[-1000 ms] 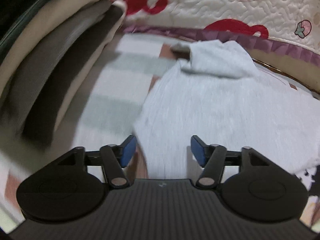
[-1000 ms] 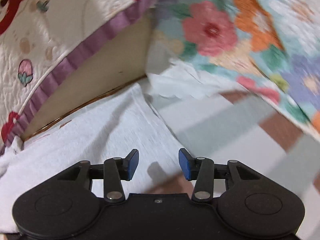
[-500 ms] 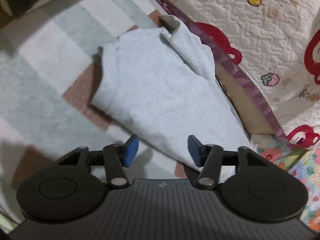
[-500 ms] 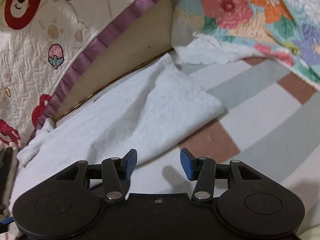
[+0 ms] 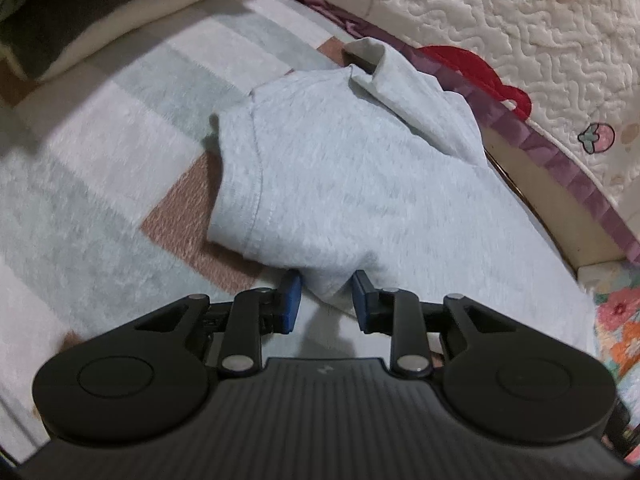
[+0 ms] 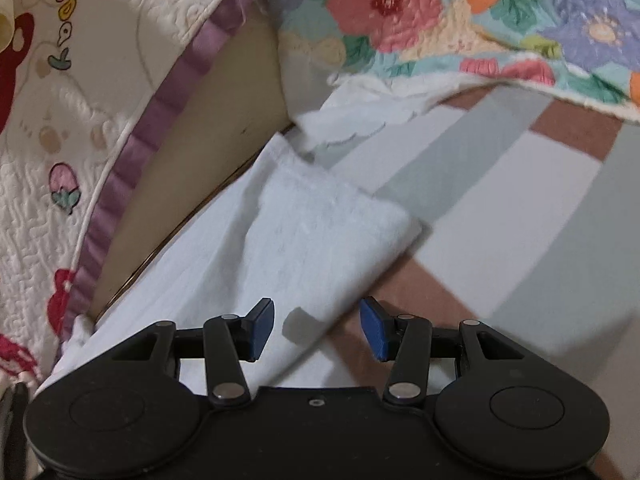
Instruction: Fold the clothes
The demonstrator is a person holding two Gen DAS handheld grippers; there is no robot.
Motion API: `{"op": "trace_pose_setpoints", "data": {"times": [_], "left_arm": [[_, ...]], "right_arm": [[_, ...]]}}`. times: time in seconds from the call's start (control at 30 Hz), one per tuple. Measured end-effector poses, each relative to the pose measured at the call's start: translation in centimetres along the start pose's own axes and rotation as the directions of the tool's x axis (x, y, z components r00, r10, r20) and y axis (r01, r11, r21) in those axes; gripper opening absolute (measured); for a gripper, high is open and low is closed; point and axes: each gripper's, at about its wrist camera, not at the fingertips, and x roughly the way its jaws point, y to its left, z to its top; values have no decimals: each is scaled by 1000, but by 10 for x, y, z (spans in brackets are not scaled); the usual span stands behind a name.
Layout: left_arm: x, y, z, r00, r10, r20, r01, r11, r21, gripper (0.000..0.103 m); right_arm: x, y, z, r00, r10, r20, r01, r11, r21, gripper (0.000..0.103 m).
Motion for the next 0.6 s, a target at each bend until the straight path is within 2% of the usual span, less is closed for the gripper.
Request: {"op": "trace_pose_setpoints", "data": {"times": [0.03, 0.07, 0.1, 0.13, 0.2, 0.33, 0.4, 0.47, 0.57, 0.6], "left_arm": [[2, -2, 0, 1000, 6, 8, -6, 1000, 17, 22], [3, -4, 0, 1000, 13, 17, -13, 999, 35, 16], [4, -5, -1, 999, 24, 24, -25, 998, 57, 13], [5, -6, -2, 999, 31, 31, -33, 996, 78, 11], [5, -8, -4, 998, 46, 42, -51, 992, 118, 9], [4, -14, -6, 997, 65, 46, -71, 987, 145, 9], [3, -13, -6, 997, 63, 45, -69, 988, 141, 9], [2, -8, -5, 998, 53, 43, -57, 992, 113, 9], [0, -3, -4, 998, 37, 45, -41, 996, 80, 9], [0, -3, -4, 998, 37, 54, -42, 996, 83, 9]], "right_arm": [[4, 2, 3, 1000, -19, 14, 20, 999, -26, 50], [9, 5, 8, 998, -54, 22, 55, 996, -72, 19], [15, 8, 12, 996, -88, 32, 91, 989, -118, 2], [14, 13, 18, 993, -105, 58, 113, 981, -159, 2], [-2, 27, 29, 986, -85, 142, 116, 968, -221, 1], [-7, 26, 40, 985, -116, 125, 149, 944, -296, 1], [1, 18, 38, 982, -165, 93, 185, 944, -273, 1], [8, 15, 31, 972, -219, 85, 234, 925, -300, 2], [9, -1, 30, 948, -298, 112, 317, 910, -266, 0], [3, -9, 33, 946, -298, 124, 320, 920, -227, 0]]}}
